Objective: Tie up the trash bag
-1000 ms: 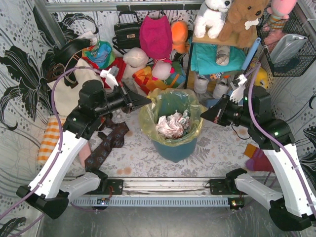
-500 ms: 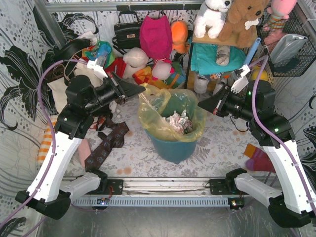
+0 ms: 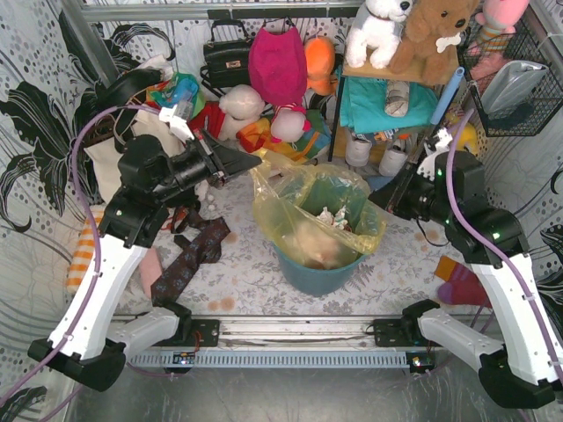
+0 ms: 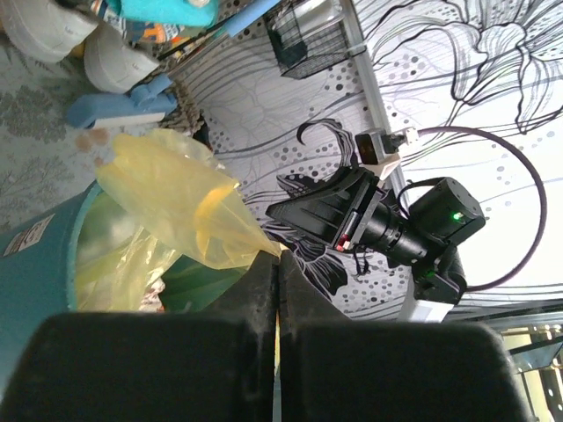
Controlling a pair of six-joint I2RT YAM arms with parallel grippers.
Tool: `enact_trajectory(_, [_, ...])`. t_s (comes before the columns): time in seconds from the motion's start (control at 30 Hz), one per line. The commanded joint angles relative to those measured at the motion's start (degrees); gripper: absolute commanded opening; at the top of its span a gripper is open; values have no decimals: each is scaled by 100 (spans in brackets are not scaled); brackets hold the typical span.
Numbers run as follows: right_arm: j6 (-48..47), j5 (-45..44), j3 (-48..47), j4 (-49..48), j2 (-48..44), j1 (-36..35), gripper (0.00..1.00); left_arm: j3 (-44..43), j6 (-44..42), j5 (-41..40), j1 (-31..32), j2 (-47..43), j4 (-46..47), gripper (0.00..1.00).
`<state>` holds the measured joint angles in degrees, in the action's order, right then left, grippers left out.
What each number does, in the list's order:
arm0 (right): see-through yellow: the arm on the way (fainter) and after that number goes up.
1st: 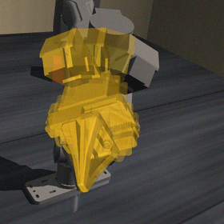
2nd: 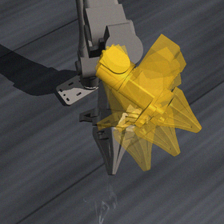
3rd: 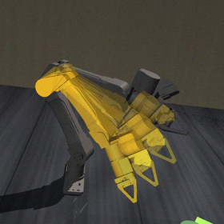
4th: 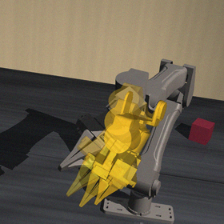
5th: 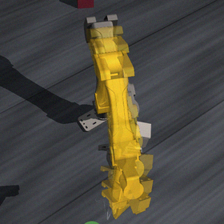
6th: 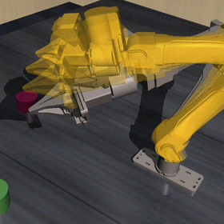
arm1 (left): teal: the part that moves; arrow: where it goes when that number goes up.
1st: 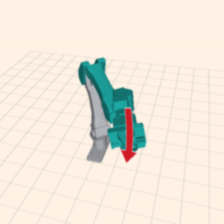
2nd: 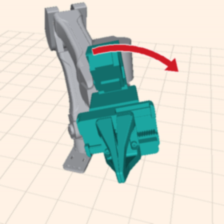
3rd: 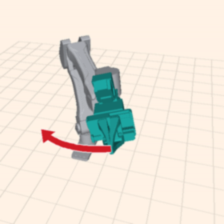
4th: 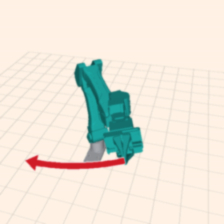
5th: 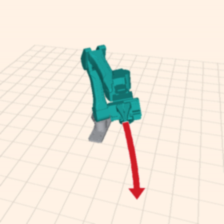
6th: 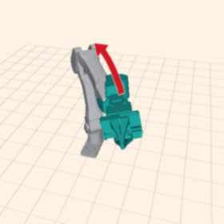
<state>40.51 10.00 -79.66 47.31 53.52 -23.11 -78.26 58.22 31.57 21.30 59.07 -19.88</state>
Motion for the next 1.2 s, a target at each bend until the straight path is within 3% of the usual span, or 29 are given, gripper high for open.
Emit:
enact_trajectory(0.0, [-342, -991, 55, 1211, -246, 9, 25, 341, 33, 305, -32, -24, 508, 0])
enact_trajectory(0.13, [-215, -426, 819, 936, -531, 9, 57, 594, 102, 550, -31, 93, 749, 0])
enact_trajectory(0.23, [-172, -209, 1116, 800, -593, 9, 62, 768, 100, 661, -31, 200, 828, 0])
enact_trajectory(0.33, [-20, 122, 1419, 471, -652, 9, 56, 855, 127, 704, -29, 258, 932, 0])
enact_trajectory(0.43, [475, 621, 1945, -332, -812, 9, 42, 796, 96, 687, -29, 300, 946, 0])
enact_trajectory(0.6, [1470, 171, 2660, -1322, -1322, -60, 9, 294, -372, 559, -130, 598, 406, 0])
enact_trajectory(0.83, [2269, -985, 3212, -2062, -1783, -751, 0, -196, -620, 583, -459, 919, 197, 0])
enact_trajectory(0.97, [2034, -1231, 2741, -2196, -1236, -1259, 7, -256, -679, 583, -503, 1041, 155, 0])
enact_trajectory(1.17, [1936, -2185, 1944, -1962, -432, -1986, 6, -326, -818, 567, -570, 1153, 18, 0])
